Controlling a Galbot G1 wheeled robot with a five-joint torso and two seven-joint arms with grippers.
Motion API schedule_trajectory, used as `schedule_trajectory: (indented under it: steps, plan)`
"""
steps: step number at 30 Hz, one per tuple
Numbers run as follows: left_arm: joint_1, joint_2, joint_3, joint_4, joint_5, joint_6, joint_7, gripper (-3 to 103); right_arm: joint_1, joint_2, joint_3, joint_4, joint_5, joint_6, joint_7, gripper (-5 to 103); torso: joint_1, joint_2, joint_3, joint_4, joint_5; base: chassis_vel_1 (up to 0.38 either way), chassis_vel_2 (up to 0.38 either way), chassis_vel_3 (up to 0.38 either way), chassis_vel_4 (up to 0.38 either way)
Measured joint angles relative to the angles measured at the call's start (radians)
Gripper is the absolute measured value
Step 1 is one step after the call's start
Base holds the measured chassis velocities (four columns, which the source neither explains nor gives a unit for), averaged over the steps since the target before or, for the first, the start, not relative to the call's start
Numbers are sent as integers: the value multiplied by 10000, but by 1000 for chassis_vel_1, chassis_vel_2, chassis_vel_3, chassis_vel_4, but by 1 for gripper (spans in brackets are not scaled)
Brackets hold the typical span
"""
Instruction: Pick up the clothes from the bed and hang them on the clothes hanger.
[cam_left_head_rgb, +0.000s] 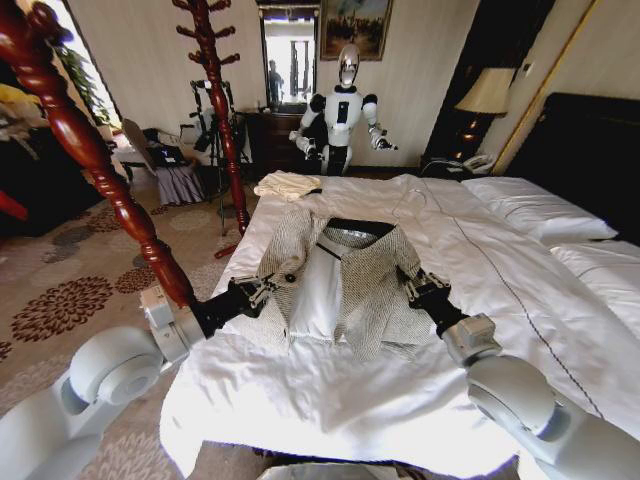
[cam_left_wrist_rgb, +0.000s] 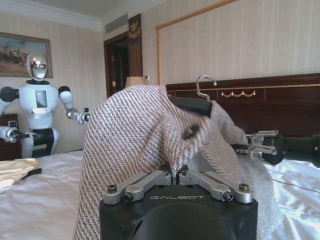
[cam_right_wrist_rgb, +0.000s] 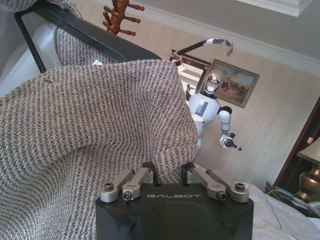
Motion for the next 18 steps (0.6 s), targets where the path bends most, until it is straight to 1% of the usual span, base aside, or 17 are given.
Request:
schedule_trajectory:
  steps: [3,5,7,8,9,11,12,13,14,15,16,18]
  plan:
    - [26,-54,-8,19,66,-30,-51,2,-127,-2,78,174,192,2,18,24,1,-1,0,0,0,0,0,0,0]
    - [32,-77,22,-110,-32,-95,-69,2,-221,-2,102,260,290,1,64,24,1,0,0,0,-1,0,0,0,0]
    - [-44,-81,66,-372,-374,-159,-61,2,-282,0,91,260,223,-4,71,24,0,0,0,0,0,0,0,0,0]
    - [-122,-60,73,-564,-628,-180,-53,2,-325,4,26,203,27,-25,71,24,0,0,0,0,0,0,0,0,0]
    - [-122,-60,73,-564,-628,-180,-53,2,-325,4,26,203,27,-25,71,24,0,0,0,0,0,0,0,0,0]
    - [-215,21,60,-790,-881,-204,-43,2,-381,7,-90,56,-528,-65,53,24,1,1,0,0,1,0,0,0,0]
    - [-252,92,24,-882,-995,-210,-31,2,-414,11,-176,-104,-1163,-70,-26,24,0,0,0,0,2,0,0,0,0]
    - [-256,161,-7,-922,-1062,-210,-17,2,-418,33,-264,-343,-2133,-29,-175,24,0,0,-1,-1,2,0,0,0,0]
    - [-233,199,-15,-927,-1086,-211,-8,2,-401,53,-303,-512,-2795,14,-290,24,0,0,0,-1,3,0,0,0,0]
    - [-233,199,-15,-927,-1086,-211,-8,2,-401,53,-303,-512,-2795,14,-290,24,0,0,0,-1,3,0,0,0,0]
    - [-209,216,-15,-933,-1091,-211,0,2,-374,68,-322,-606,-3156,36,-347,24,0,0,0,-1,2,0,0,0,0]
    - [-109,247,11,-938,-1087,-209,57,2,-254,128,-317,-963,-4341,157,-610,23,1,0,0,2,2,0,0,0,0]
